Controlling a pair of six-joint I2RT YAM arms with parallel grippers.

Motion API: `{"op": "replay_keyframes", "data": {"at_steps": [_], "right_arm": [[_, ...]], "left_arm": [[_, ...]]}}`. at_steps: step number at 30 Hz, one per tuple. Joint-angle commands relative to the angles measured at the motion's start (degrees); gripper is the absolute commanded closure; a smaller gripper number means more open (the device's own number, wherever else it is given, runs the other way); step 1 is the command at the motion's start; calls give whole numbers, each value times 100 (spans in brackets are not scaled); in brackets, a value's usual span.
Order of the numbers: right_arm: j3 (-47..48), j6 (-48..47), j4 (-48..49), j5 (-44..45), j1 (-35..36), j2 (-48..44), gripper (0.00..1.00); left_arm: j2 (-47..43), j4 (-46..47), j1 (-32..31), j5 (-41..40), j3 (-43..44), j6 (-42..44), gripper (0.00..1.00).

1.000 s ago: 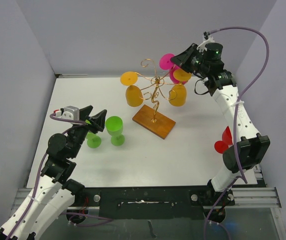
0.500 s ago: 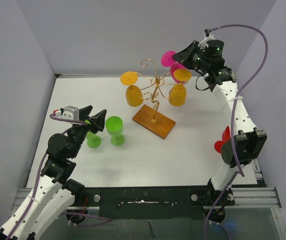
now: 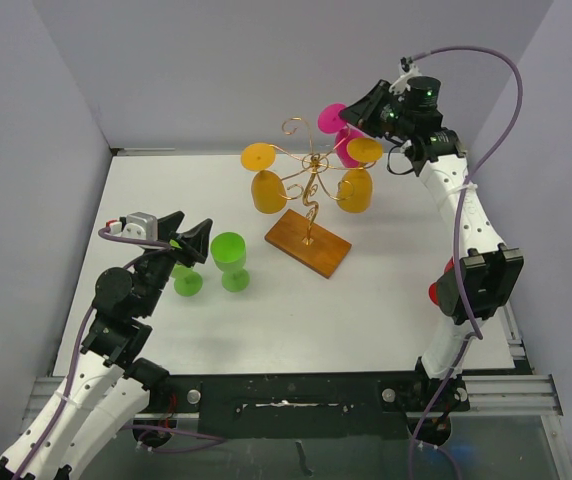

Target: Place the wine glass upside down on the wine glass rack

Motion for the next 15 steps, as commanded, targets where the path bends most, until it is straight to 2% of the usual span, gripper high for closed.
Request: {"op": "replay_keyframes", "data": {"at_steps": [1,15], "right_arm": [[220,-162,249,-131,-48,-115,87],[679,-355,-290,54,2,85,62]], "left_arm": [[-50,138,44,-37,42,58,37],[-50,146,62,-63,35,41,37]]}}
